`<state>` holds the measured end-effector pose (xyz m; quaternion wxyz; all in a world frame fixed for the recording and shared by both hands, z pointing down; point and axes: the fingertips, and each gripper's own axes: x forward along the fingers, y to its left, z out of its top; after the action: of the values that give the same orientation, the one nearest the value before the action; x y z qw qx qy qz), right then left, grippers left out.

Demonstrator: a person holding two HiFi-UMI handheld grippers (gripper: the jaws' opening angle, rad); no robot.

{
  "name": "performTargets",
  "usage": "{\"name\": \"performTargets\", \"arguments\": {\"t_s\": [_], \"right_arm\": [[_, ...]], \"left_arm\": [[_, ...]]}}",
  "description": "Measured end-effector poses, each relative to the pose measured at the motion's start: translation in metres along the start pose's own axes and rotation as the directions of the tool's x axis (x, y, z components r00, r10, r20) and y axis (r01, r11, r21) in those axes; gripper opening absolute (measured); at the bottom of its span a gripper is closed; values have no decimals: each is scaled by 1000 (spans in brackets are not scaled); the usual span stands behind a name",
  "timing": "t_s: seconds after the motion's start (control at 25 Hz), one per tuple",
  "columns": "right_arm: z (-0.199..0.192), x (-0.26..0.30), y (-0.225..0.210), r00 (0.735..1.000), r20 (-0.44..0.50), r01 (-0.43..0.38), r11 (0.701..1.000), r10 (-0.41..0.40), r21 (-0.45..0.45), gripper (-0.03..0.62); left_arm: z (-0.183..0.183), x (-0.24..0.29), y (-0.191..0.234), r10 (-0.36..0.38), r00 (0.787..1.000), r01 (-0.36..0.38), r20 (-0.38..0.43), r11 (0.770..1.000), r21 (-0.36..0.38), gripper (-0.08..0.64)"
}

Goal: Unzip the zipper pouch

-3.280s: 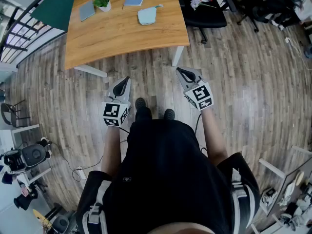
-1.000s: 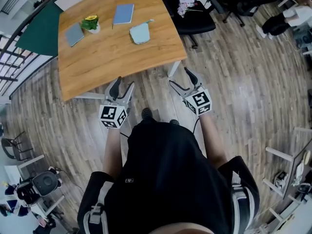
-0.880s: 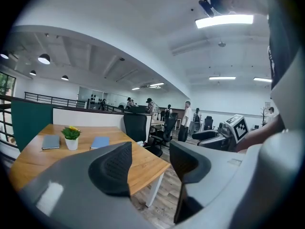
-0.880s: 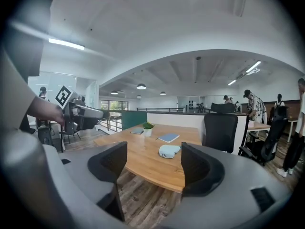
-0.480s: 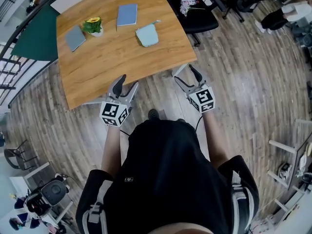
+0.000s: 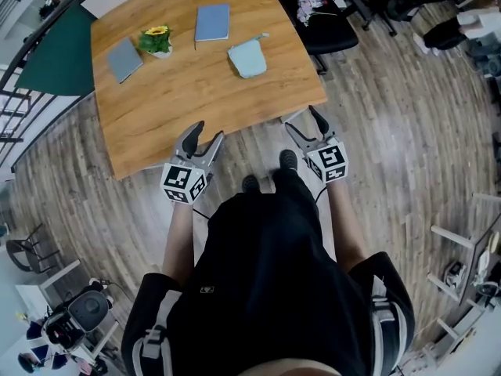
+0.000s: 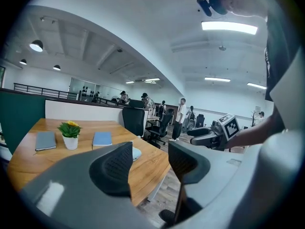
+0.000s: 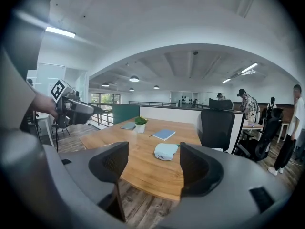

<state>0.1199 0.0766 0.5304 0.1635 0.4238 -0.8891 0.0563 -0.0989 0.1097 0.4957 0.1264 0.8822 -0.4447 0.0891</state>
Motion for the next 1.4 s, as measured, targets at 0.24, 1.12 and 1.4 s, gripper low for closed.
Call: {"name": "performTargets", "arguments": {"t_s": [0.24, 1.12, 1.4], "right_arm": [[10, 37, -22, 999, 16, -28, 1000, 28, -1, 324], [20, 169, -156, 945, -14, -327, 945, 327, -8, 305], [20, 193, -160, 924, -17, -383, 924, 383, -9, 299]], "left_arm": [[-2, 19, 19, 36, 999, -37, -20, 999, -18, 219], [41, 148, 58, 338, 940, -340, -33, 933, -116, 212], [41, 162, 58, 377, 924, -382, -64, 918, -106, 212]]}}
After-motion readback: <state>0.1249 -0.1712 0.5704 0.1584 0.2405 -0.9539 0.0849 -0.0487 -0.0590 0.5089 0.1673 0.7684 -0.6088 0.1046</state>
